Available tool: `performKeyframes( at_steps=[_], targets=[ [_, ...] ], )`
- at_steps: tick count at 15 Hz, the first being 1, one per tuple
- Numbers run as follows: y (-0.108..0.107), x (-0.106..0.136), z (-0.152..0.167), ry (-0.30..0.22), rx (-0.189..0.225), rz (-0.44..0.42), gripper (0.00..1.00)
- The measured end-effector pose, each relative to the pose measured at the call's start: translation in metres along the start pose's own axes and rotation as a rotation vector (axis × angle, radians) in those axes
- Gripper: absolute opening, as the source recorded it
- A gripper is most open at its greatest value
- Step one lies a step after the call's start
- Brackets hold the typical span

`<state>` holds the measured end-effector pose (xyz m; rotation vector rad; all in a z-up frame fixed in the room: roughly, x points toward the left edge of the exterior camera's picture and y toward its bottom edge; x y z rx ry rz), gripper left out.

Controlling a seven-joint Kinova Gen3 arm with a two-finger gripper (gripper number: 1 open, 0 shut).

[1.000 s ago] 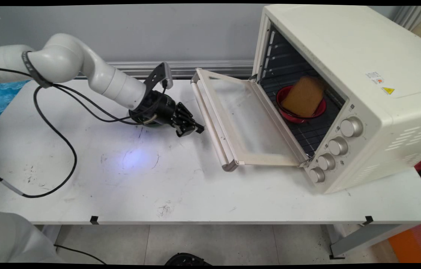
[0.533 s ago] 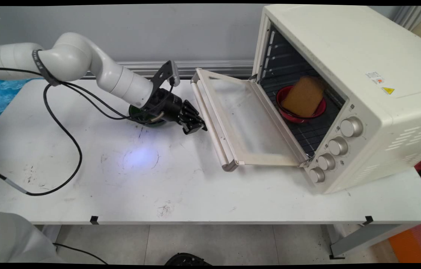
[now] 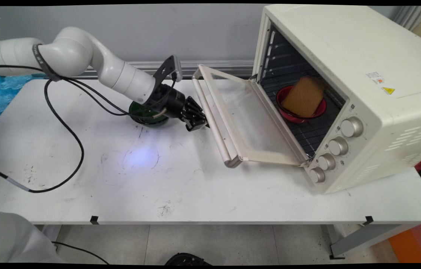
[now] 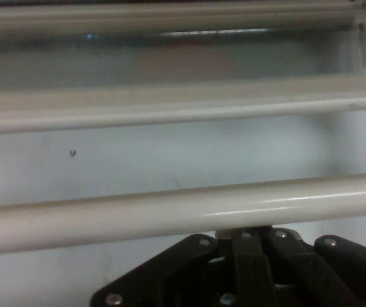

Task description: Close the oven

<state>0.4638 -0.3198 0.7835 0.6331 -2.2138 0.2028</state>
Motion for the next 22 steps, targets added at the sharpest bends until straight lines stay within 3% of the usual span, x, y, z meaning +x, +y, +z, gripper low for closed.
performKeyframes(
  at_steps=[11, 22],
  targets=[
    [0.005, 0.038, -0.011, 0.060, -0.007, 0.033, 0.00],
    [-0.005, 0.088, 0.001, 0.134, 0.009, 0.061, 0.00]
  ],
)
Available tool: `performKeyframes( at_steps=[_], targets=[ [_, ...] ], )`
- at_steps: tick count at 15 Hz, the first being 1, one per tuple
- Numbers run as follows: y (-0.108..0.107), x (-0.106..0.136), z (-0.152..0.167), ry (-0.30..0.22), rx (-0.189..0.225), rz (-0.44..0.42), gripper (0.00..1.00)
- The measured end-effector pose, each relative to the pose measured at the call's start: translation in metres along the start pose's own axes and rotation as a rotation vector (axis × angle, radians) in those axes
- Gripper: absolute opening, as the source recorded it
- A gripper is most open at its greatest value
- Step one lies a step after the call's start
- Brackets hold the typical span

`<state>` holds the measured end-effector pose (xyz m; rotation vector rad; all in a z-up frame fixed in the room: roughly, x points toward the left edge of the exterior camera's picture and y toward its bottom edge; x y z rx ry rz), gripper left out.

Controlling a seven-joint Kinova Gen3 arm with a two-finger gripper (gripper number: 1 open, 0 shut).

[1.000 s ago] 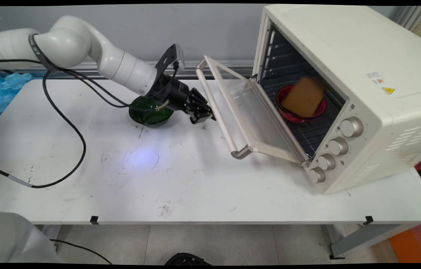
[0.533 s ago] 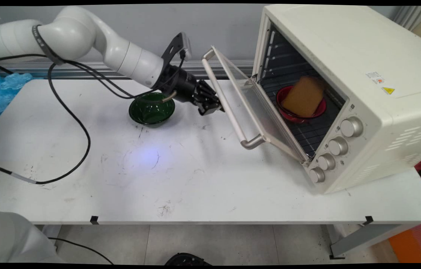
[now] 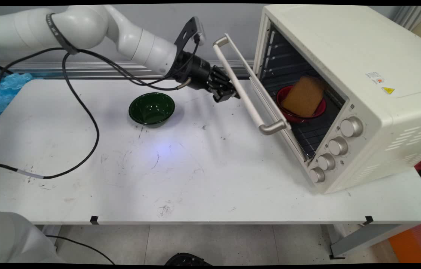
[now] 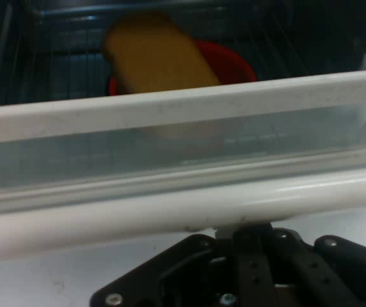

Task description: Close the oven

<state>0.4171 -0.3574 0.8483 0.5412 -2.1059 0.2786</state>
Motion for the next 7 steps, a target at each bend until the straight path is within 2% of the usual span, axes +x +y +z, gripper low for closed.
performKeyframes(
  at_steps=[3, 7],
  targets=[
    [-0.004, 0.010, 0.006, 0.009, 0.001, -0.003, 0.00],
    [-0.009, 0.020, 0.009, -0.004, 0.006, -0.019, 0.00]
  ],
)
